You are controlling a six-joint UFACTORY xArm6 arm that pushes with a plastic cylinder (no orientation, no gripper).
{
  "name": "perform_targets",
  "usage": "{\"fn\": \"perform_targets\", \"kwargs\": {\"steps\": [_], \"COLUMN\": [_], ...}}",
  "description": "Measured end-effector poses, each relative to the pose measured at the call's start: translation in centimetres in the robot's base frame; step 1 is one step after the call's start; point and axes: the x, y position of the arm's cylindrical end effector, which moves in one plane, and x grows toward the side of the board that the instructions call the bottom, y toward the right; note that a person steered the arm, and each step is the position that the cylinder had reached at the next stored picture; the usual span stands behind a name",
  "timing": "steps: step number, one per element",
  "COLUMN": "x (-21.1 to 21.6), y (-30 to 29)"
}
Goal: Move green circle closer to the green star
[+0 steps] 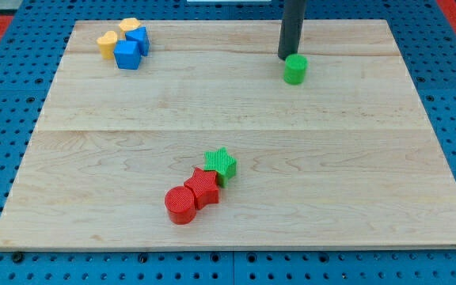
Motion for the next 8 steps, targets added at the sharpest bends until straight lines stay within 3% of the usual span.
{"fn": "perform_targets", "kwargs": {"steps": [1, 3, 4, 5, 6, 8], "x": [2.3, 0.4, 2.0, 6.9, 8.5, 15.3], "y": [0.0, 3.0, 4.5, 2.8, -0.5, -11.3]}}
